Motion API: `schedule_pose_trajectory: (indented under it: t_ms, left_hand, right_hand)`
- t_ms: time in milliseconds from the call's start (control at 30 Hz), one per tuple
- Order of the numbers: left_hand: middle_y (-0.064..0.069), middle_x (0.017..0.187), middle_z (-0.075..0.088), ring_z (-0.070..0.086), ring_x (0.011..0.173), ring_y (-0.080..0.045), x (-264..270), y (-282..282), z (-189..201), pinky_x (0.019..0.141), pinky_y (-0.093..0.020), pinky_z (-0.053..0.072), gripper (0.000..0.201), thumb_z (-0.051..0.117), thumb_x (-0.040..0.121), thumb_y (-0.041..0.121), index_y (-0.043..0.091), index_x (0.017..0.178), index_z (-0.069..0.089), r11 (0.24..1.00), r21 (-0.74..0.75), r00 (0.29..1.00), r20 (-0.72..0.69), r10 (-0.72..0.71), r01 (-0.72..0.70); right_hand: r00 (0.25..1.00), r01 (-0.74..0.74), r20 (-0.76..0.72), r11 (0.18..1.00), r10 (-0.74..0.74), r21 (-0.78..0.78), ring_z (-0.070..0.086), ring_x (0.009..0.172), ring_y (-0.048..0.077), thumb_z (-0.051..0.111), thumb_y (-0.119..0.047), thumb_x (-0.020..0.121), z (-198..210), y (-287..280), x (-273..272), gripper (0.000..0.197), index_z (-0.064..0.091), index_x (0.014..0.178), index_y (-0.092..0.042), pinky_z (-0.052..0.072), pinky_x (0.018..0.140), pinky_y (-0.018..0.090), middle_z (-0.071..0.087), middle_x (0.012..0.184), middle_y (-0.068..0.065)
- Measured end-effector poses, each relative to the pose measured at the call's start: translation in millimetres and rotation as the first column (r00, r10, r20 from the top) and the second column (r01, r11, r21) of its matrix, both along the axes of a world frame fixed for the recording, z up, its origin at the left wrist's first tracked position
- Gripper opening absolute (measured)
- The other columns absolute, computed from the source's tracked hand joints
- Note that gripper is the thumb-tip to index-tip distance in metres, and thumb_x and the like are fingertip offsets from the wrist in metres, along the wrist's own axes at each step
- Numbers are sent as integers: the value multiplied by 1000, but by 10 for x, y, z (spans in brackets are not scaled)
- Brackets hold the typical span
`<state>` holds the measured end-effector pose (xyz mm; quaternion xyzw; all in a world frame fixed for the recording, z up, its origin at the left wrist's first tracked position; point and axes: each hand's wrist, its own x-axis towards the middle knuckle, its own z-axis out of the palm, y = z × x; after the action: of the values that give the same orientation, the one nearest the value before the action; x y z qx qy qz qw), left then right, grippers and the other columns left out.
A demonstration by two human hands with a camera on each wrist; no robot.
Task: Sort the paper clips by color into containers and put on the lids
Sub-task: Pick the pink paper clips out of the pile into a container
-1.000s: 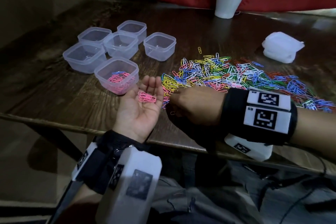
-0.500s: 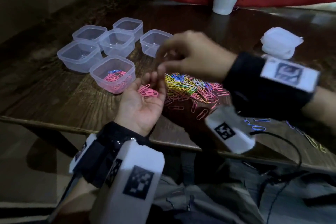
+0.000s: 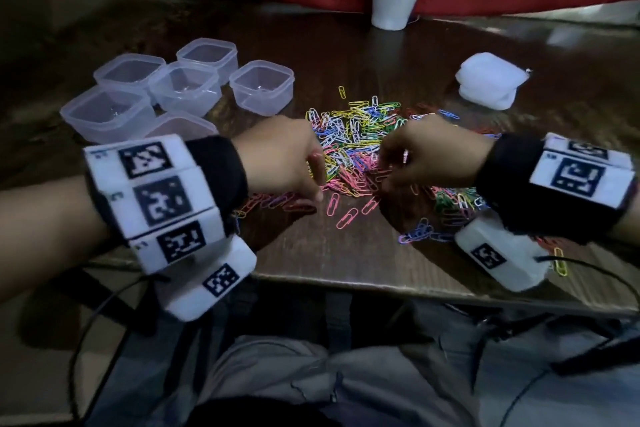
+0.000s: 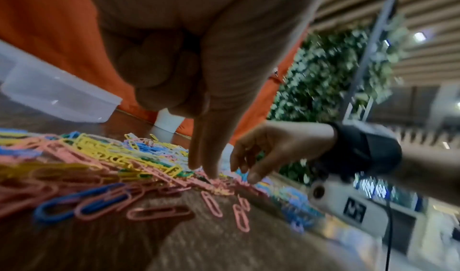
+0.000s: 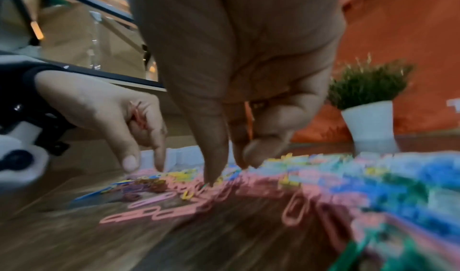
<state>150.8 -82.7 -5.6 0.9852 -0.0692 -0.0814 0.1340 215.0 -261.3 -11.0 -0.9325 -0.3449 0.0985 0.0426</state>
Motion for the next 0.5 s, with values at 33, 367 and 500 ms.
schedule_pose_trajectory:
  t_ms: [33, 367, 500]
  left_hand:
    - [14, 60, 54, 48, 62, -3, 32, -58, -14, 52, -19, 32, 25, 78, 70, 36, 25, 92, 74, 997, 75, 999, 15, -30, 29]
    - [3, 67, 53, 58, 81, -24, 199, -230, -113, 69, -35, 50, 22, 81, 67, 27, 22, 87, 72, 991, 126, 996, 72, -52, 43]
    - [9, 63, 49, 51, 73, -17, 249, -228, -149, 64, -29, 43, 17, 81, 67, 29, 22, 80, 72, 994, 99, 996, 69, -57, 50]
  right_hand:
    - [1000, 2, -17, 1000, -1, 31, 56, 81, 17, 71, -30, 78, -11, 42, -3, 28, 68, 97, -10, 45, 73, 27, 67, 91, 6]
    - [942, 93, -328, 993, -66, 67, 50, 54, 6, 68, -11, 82, -143, 373, 159, 12, 62, 72, -16, 38, 43, 13, 53, 61, -4]
    - [811, 258, -572, 953, -122, 162, 48, 54, 7, 69, -11, 80, -61, 143, 219, 17, 56, 70, -16, 35, 42, 13, 55, 62, -3]
